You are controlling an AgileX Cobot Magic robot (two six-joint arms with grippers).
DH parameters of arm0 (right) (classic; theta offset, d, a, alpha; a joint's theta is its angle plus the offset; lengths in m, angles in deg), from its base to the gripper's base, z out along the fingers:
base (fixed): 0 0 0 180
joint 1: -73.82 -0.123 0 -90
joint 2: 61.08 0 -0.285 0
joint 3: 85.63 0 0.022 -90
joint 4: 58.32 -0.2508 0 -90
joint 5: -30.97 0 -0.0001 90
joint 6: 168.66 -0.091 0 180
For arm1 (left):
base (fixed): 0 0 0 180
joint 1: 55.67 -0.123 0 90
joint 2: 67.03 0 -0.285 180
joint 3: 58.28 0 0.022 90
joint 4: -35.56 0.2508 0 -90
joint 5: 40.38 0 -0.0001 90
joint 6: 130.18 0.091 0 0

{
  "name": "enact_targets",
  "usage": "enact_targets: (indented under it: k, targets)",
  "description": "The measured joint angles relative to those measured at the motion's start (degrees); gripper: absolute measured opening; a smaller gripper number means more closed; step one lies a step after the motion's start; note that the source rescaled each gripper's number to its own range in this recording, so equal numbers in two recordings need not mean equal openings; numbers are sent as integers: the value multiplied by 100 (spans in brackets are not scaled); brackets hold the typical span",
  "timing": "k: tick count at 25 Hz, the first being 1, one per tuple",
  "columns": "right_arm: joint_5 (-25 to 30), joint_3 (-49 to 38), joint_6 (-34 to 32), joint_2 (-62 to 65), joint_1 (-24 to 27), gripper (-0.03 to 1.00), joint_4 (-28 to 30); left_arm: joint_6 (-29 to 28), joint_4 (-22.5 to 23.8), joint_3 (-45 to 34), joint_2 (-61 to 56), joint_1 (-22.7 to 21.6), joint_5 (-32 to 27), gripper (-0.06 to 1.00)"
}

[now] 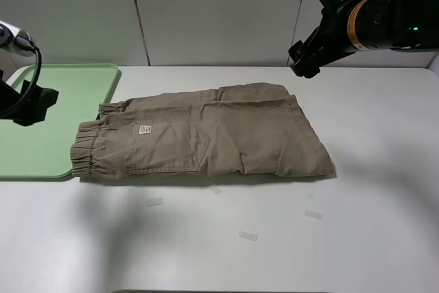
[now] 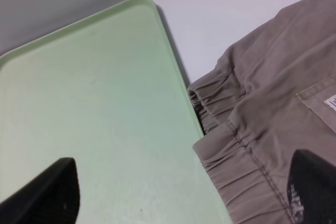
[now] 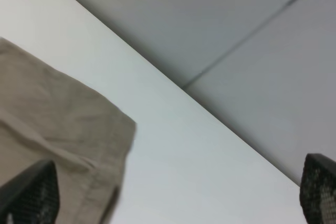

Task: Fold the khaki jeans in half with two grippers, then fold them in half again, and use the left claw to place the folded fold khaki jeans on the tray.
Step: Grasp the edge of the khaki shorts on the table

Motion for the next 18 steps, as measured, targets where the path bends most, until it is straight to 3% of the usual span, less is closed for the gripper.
enact_targets:
  k: [6,18]
  targets:
    - [305,0,0,417,-6,100,0,-297,0,232,-58,0,19,83]
    - [34,0,0,2314,-6,100,-212,-561,0,1301,-1201,0,62,83]
